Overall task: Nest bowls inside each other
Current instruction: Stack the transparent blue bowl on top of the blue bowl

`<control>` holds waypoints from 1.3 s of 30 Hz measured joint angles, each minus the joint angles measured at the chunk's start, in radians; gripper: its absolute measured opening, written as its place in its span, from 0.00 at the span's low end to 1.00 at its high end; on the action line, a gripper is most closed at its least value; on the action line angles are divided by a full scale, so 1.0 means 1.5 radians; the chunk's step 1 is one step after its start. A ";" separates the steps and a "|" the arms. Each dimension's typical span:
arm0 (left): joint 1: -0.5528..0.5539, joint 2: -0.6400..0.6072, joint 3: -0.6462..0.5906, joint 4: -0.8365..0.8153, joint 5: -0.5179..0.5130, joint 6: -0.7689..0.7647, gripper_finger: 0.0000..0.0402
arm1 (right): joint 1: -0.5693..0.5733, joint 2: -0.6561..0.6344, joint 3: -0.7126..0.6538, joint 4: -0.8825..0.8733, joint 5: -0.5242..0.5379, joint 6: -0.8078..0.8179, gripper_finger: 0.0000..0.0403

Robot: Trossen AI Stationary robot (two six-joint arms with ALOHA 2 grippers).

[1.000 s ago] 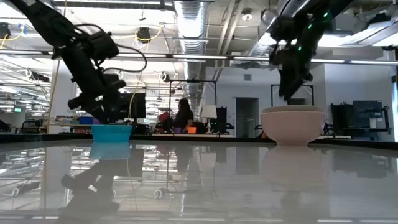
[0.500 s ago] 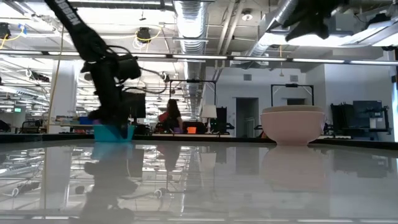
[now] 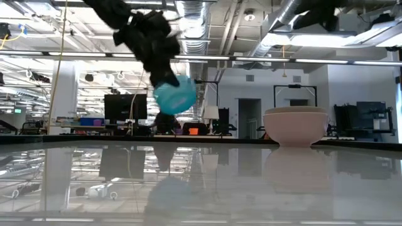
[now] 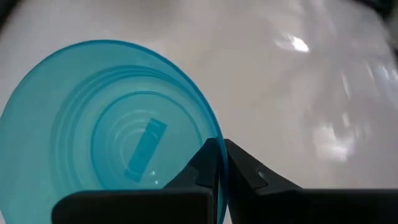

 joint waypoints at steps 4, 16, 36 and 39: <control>-0.059 0.000 0.042 -0.102 0.021 0.148 0.00 | 0.038 0.041 0.000 0.006 -0.056 -0.052 0.36; -0.207 0.000 0.110 -0.138 0.073 0.256 0.00 | 0.137 0.225 0.000 0.212 -0.169 -0.148 0.36; -0.282 0.003 0.140 -0.029 0.185 0.179 0.00 | 0.158 0.341 0.000 0.412 -0.294 -0.143 0.36; -0.282 0.003 0.140 0.005 0.206 0.155 0.00 | 0.167 0.340 0.000 0.413 -0.295 -0.143 0.36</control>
